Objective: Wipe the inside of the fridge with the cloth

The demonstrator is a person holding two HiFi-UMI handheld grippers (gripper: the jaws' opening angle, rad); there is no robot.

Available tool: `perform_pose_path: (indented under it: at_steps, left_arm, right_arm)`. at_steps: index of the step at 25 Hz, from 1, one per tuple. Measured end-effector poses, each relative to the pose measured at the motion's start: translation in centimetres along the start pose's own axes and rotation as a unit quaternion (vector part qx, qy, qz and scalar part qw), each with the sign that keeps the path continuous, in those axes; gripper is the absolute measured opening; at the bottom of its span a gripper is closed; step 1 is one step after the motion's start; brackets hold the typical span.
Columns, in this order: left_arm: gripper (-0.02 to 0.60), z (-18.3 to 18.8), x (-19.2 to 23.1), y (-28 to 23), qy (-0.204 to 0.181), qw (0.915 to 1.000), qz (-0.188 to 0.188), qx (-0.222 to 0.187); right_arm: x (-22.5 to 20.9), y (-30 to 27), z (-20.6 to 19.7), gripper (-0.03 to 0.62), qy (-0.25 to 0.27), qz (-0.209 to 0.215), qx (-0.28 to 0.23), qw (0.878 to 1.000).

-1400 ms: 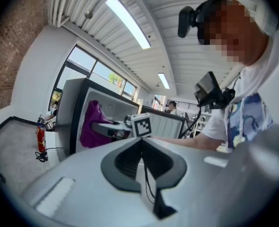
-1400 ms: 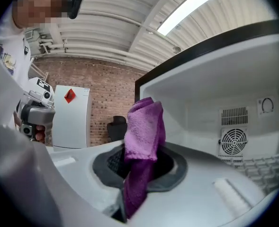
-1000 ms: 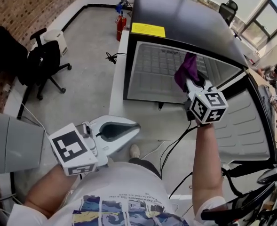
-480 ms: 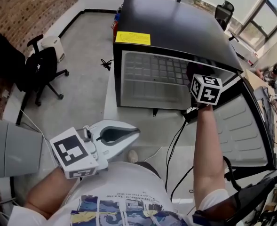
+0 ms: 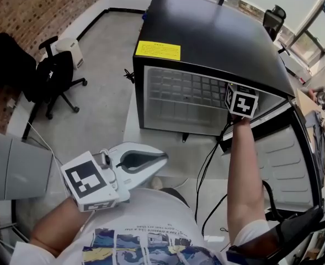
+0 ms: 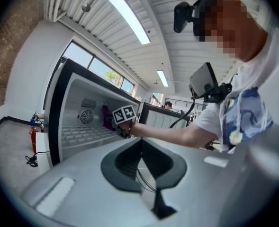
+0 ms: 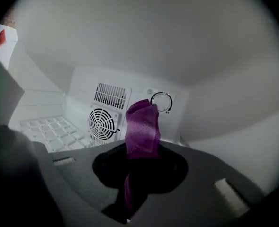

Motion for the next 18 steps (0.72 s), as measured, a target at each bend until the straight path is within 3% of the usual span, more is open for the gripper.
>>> perform_pose_path:
  at_steps: [8,18]
  left_arm:
    - [0.003,0.0,0.7,-0.5,0.006,0.9999,0.008,0.006]
    - [0.003,-0.1,1.0,0.8,0.010,0.9998,0.016,0.009]
  right_arm:
    - [1.1,-1.3,-0.5,0.058,-0.009,0.017,0.046,0.999]
    - [6.8,-1.2,1.5,0.058,-0.011,0.083,0.025,0.996]
Point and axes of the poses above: the fingertips, and each gripper's own axes: y backward along the fingers, x to its left, z out of its top, the point moved 2 cm from there along y, backward along the fingers, and after that the axes turned 6 degrees about -x, right-handed, at the moved point
